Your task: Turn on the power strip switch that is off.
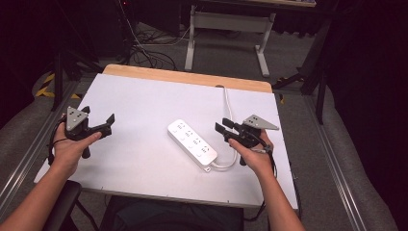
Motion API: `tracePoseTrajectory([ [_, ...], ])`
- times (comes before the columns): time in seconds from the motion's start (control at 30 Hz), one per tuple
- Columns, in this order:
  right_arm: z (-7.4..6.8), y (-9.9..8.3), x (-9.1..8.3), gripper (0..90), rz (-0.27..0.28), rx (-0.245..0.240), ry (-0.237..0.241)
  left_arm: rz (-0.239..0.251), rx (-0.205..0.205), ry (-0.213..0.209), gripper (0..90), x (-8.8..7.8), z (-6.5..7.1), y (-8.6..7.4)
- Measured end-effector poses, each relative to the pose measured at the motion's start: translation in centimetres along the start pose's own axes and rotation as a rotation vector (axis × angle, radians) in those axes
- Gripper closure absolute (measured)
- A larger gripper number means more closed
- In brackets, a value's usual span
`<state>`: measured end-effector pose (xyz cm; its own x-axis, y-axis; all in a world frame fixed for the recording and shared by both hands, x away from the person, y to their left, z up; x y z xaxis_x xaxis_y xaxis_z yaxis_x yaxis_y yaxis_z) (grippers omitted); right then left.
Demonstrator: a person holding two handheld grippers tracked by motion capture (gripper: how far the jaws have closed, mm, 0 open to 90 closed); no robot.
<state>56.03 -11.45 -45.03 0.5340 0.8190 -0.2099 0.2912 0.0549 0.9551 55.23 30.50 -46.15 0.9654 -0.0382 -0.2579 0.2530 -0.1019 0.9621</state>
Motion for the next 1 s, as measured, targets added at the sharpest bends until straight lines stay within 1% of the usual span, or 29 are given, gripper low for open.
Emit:
tracePoseTrajectory([
  [0.07, 0.1, 0.1, -0.1, 56.6, 0.007, 0.006, 0.000, -0.002, 0.001, 0.001, 10.7, 0.0, 0.0, 0.0],
  [0.27, -0.1, 0.1, 0.0, 55.0, 0.009, 0.004, 0.002, 0.001, -0.005, 0.011, 10.8, 0.0, -0.3, 0.0],
  [0.47, 0.0, 0.3, -0.2, 53.3, 0.028, -0.002, -0.004, -0.001, -0.003, 0.008, 10.7, 0.0, -0.3, 0.0],
  [0.77, -0.1, 0.4, -0.3, 50.8, 0.040, 0.000, 0.000, -0.004, -0.001, 0.008, 10.7, 0.0, -0.3, 0.0],
  [0.93, 0.0, 0.2, -0.8, 50.8, 0.039, -0.006, -0.010, -0.005, -0.002, 0.008, 10.7, 0.0, -0.3, 0.0],
  [1.0, 0.3, 0.3, -1.1, 47.8, 0.049, -0.011, -0.023, -0.003, 0.000, 0.005, 10.7, 0.0, -0.2, 0.0],
])
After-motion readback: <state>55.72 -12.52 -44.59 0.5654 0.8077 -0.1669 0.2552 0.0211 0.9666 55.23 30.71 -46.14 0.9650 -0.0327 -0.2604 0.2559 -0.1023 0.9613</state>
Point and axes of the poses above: each handheld gripper's, and its own axes: x roughly forward along the jaws, y roughly out of its top, z roughly to its right, the point moved 8 cm from there along x, roughly forward along the jaws, and after that the axes turned 10 degrees about y, right-handed, at the moved point
